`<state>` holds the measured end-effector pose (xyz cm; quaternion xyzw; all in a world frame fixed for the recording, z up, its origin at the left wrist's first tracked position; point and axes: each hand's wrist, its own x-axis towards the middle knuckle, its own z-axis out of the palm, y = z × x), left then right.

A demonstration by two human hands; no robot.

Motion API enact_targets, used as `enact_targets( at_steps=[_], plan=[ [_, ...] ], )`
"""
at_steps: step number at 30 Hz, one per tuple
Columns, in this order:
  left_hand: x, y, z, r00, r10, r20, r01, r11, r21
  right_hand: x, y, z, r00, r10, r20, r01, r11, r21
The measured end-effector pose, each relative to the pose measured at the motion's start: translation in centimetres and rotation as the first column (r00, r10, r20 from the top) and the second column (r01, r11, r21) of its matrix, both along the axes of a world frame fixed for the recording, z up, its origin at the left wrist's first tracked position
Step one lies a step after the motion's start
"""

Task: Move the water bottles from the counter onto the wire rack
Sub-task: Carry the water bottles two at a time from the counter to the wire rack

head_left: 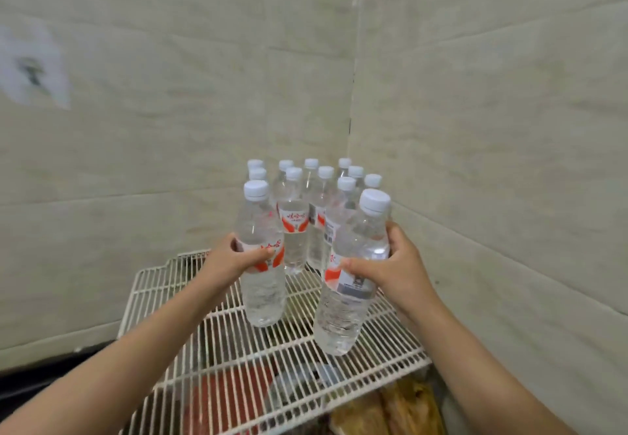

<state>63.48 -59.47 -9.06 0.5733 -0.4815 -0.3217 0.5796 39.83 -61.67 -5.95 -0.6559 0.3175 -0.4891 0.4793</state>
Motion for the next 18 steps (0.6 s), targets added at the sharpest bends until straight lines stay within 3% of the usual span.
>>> enact_targets(
  at_steps=[7, 12, 14, 16, 18],
  plan=[
    [3.7, -5.9, -0.9, 0.992, -0.034, 0.126, 0.024, 0.997, 0.076, 3.8, -5.7, -1.1, 0.996, 0.048, -0.077, -0.044, 0.998, 0.052],
    [3.1, -5.7, -0.5, 0.984, -0.028, 0.178, 0.026, 1.000, 0.014, 4.8, -8.1, -0.9, 0.972, 0.186, -0.145, -0.183, 0.983, 0.031],
    [2.7, -5.1, -0.3, 0.970, 0.059, 0.236, -0.053, 0.998, -0.033, 5.0, -8.8, -0.6, 0.954, 0.266, -0.140, -0.262, 0.964, 0.048],
    [2.3, -4.1, -1.2, 0.900, 0.245, 0.360, -0.218, 0.969, -0.114, 4.9, -9.5, -0.3, 0.926, 0.358, -0.118, -0.352, 0.934, 0.065],
    [1.4, -2.5, -2.1, 0.793, 0.424, 0.438, -0.255, 0.884, -0.393, 4.6, -10.2, 0.2, 0.879, 0.462, -0.117, -0.457, 0.887, 0.069]
  ],
)
